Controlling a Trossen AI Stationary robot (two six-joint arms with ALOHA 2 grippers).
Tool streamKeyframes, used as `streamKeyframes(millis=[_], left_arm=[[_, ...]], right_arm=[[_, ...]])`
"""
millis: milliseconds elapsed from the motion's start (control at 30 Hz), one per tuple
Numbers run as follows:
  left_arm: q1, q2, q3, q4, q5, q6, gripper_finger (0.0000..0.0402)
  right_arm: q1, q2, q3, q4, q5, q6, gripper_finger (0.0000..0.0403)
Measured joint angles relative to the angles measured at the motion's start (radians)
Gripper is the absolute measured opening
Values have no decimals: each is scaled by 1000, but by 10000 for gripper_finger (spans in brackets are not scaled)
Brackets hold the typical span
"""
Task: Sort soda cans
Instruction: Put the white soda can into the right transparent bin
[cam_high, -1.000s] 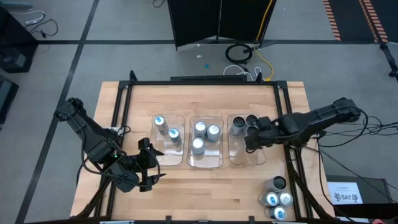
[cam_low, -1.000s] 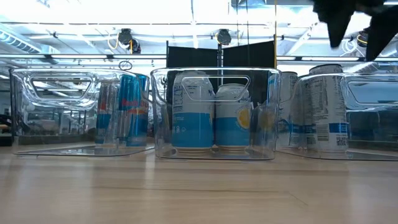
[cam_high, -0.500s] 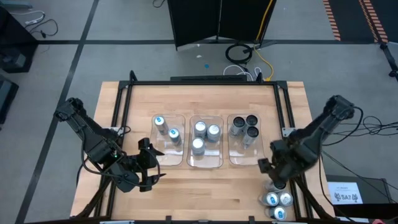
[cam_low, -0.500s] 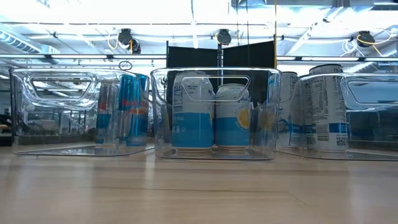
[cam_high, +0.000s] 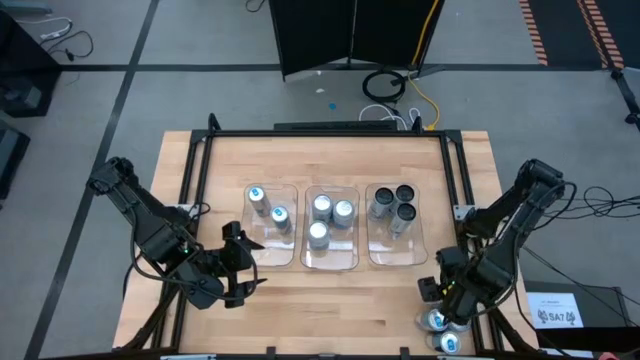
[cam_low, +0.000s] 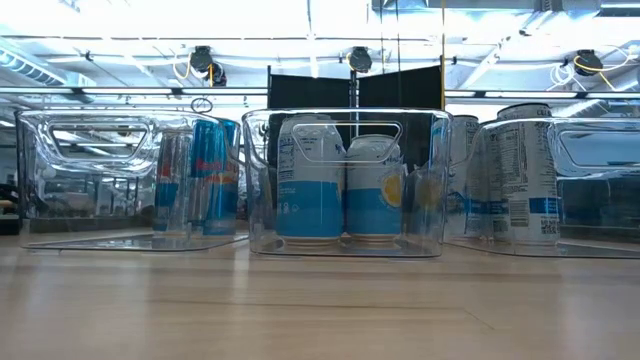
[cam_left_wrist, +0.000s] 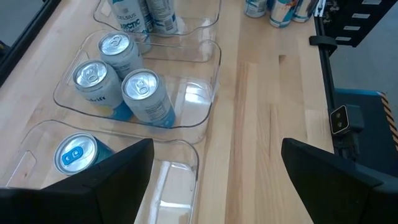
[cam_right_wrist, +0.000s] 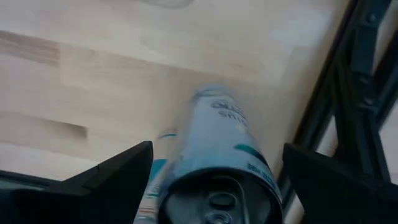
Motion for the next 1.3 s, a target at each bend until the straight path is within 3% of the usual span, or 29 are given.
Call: streamKeyframes(millis=[233, 567, 733, 867, 1133, 1300], left_arm=[[0, 0, 0, 0, 0, 0, 361], [0, 0, 0, 1, -2, 0, 361], [0, 0, 0, 1, -2, 0, 361], [0, 0, 0, 7, -2, -1, 361], [0, 0, 0, 66, -2, 0, 361], [0, 0, 0, 78, -2, 0, 361]], right_arm=[[35, 39, 0, 45, -50, 14, 348], [41, 73, 0, 86, -65, 14, 237], [41, 65, -1, 80, -56, 11, 236], [40, 44, 40, 22, 36, -4, 236], [42, 40, 298, -248, 111, -77, 242], [38, 40, 429, -281, 292, -150, 243]])
